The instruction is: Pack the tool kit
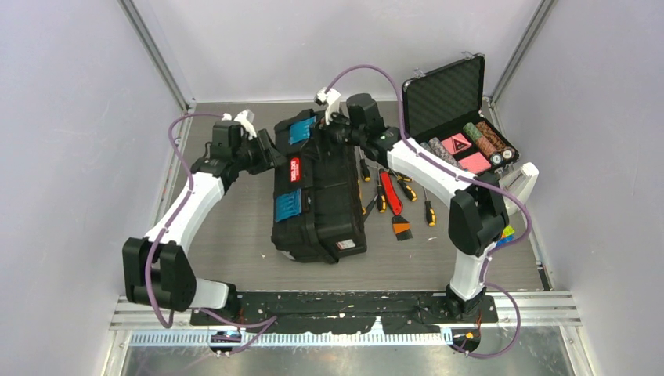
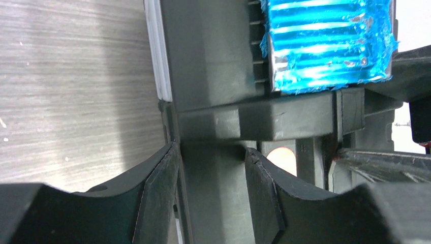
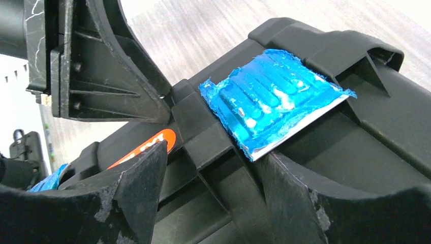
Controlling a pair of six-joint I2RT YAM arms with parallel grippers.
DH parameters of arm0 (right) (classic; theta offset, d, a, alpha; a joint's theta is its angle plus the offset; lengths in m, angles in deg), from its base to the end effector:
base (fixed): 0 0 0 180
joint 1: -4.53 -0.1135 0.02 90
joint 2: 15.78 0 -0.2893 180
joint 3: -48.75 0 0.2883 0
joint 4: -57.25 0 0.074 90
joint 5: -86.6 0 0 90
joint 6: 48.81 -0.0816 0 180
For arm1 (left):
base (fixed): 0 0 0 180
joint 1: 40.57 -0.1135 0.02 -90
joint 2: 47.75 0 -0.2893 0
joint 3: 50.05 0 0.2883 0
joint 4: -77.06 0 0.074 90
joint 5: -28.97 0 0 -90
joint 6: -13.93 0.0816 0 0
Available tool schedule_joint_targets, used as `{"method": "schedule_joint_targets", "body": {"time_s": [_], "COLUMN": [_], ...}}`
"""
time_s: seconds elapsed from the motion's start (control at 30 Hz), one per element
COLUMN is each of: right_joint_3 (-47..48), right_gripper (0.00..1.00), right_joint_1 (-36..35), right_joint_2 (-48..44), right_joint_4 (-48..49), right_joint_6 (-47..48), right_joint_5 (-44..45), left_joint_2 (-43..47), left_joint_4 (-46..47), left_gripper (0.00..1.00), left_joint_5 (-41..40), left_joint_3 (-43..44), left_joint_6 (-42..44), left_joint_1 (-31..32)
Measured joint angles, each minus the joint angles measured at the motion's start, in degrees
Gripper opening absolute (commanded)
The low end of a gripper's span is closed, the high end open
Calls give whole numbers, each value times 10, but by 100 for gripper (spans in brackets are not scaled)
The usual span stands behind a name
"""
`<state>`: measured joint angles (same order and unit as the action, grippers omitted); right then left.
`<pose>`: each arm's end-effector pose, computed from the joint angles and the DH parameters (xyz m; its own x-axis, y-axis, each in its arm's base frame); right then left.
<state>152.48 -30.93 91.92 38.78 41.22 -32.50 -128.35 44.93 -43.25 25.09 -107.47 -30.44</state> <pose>0.4086 0.3397 0.3137 -0.3105 -0.2217 -0.9244 -0.8732 0.4508 0.1852 0.3696 -0.0914 0.2789 -0.7239 -0.3746 -0.5793 0.0334 0.8197 -0.5718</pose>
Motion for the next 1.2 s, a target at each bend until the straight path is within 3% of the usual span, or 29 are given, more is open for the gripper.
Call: {"method": "schedule_joint_targets", "body": {"time_s": [0.23, 0.6, 0.7, 1.2], "right_joint_3": [-80, -106, -97, -54], "right_gripper": [75, 80, 80, 78], "right_joint_1": [-43, -12, -1, 11], "right_joint_2": [-75, -150, -155, -130], "right_joint_4": [6, -97, -120, -124], "right_joint_6": [-76, -116, -109, -108], "right_joint_5": [64, 47, 41, 28], "left_joint_2": [72, 114, 117, 92], "left_joint_4": [-19, -91, -94, -44], "left_gripper": [55, 84, 88, 77], "left_joint_5": [14, -4, -7, 13], "left_joint_3": [-56, -68, -71, -72], "left_joint_6": [4, 20, 17, -16], "left_joint_1": [1, 12, 12, 28]}}
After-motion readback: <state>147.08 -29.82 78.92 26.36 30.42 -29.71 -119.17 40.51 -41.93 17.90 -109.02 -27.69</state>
